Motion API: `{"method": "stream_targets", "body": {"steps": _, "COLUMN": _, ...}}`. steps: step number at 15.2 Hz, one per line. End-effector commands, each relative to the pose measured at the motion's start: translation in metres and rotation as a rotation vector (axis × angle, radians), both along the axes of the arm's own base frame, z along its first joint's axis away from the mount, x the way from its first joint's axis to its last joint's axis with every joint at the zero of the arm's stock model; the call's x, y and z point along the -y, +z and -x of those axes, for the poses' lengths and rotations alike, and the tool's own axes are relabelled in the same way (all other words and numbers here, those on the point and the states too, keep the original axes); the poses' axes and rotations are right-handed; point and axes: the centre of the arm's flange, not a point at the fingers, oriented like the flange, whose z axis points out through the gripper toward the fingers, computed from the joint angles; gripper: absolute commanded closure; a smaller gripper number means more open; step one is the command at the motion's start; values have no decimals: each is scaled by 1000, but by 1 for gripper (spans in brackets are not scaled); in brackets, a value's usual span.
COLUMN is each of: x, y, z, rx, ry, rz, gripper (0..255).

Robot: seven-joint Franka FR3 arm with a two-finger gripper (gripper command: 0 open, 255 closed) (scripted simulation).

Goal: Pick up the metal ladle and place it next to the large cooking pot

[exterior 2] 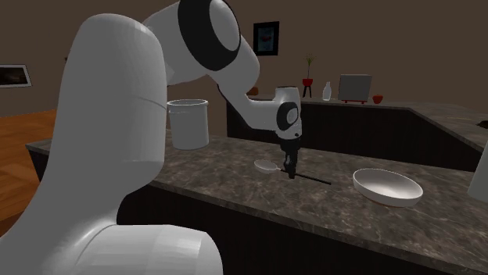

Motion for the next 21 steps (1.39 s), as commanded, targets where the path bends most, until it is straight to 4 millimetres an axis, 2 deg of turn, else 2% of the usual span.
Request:
{"method": "stream_targets", "body": {"steps": 1, "x": 0, "y": 10, "z": 0, "rx": 0, "ry": 0, "rz": 0, "gripper": 255}}
{"method": "stream_targets", "body": {"steps": 21, "x": 0, "y": 116, "z": 0, "rx": 0, "ry": 0, "rz": 0, "gripper": 255}}
